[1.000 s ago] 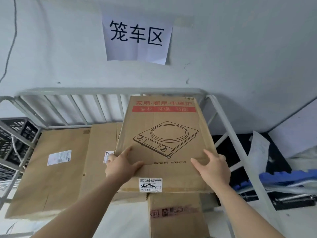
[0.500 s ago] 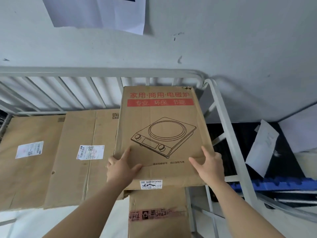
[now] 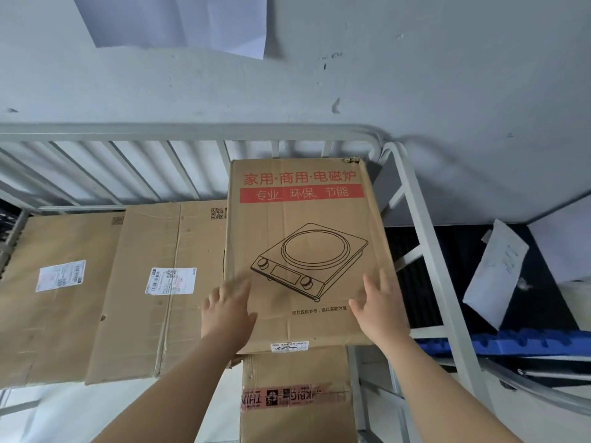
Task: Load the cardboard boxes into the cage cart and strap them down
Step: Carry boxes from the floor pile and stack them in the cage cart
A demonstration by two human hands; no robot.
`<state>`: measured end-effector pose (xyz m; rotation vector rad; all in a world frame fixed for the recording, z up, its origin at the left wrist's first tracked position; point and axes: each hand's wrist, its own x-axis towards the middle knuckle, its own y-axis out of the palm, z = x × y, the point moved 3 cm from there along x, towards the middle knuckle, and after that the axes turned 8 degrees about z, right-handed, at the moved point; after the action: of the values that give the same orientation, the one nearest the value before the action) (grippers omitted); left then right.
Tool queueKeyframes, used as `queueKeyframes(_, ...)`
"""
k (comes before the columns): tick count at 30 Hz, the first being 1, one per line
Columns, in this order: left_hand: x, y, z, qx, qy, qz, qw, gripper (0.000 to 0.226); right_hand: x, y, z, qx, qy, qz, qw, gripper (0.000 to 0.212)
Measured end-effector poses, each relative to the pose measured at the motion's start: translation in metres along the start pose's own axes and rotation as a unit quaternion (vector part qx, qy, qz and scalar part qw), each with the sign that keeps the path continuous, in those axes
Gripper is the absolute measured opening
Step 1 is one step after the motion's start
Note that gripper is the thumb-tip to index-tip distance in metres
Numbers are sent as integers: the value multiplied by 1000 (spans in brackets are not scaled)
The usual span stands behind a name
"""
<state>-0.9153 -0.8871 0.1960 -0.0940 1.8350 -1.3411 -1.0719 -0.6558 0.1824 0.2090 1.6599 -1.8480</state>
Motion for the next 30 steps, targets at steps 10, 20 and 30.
queueKeyframes(10,-66,-71,-20,18,163,-159,974,44,-88,-41,35,0,-90,-98,991,62)
queueKeyframes(20,-195,-97,-19,34,351,-208,912,43,-272,-60,45,25,-28,-261,965,54)
queueKeyframes(30,-384,-23,-56,130,576,-151,793,47,-526,34,-10,54,217,-360,906,52)
